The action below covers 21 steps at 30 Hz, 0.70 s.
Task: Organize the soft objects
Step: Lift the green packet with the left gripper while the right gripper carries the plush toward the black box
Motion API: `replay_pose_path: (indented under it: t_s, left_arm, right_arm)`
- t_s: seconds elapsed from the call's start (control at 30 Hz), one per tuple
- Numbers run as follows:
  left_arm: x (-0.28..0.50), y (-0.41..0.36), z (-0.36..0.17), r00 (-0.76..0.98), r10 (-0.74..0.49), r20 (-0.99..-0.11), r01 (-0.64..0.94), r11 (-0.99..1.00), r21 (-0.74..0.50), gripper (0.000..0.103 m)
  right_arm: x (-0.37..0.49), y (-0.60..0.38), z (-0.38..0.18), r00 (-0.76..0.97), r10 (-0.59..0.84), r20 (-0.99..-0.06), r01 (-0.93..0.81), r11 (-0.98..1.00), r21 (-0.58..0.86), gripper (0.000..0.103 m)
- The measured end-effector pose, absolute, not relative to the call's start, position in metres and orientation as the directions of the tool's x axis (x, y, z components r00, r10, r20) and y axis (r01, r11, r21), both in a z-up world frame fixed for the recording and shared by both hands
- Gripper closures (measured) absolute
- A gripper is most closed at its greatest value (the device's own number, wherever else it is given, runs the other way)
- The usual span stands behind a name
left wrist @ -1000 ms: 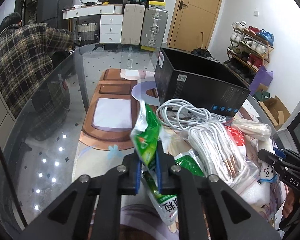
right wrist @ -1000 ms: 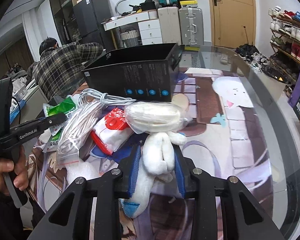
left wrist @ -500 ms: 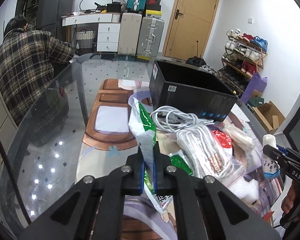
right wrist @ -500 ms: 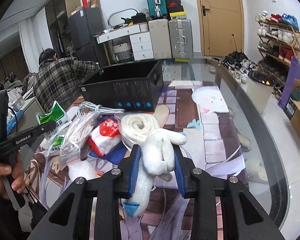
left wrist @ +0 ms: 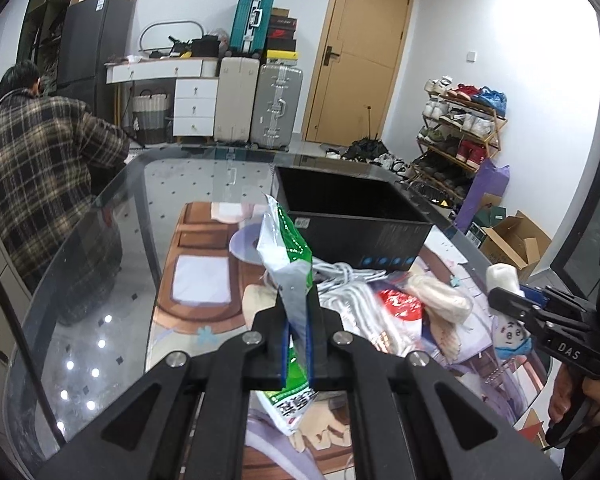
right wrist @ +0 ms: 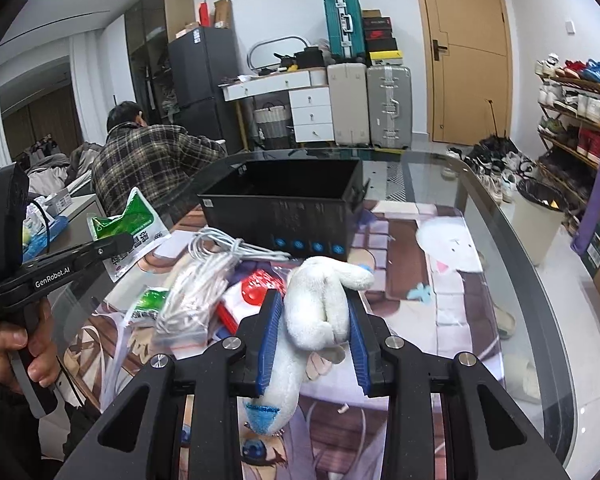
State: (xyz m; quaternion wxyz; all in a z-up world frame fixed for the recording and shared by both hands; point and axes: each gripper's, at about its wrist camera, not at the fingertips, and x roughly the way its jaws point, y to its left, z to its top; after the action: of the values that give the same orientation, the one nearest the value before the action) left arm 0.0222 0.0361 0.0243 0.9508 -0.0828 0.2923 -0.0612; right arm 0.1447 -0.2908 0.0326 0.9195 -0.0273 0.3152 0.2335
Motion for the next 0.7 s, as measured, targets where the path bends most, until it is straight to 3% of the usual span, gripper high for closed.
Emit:
replay_pose_path:
  t_s: [0.7]
  left_arm:
    - [0.036,0.018,0.073,0.858,-0.205,-0.47,0.17,0.979,-0.116,0.1]
  right_arm:
    - [0.183,-0.261,0.073,0.687,0.498,-0.53,-0.529,0.842,0.105,0.071]
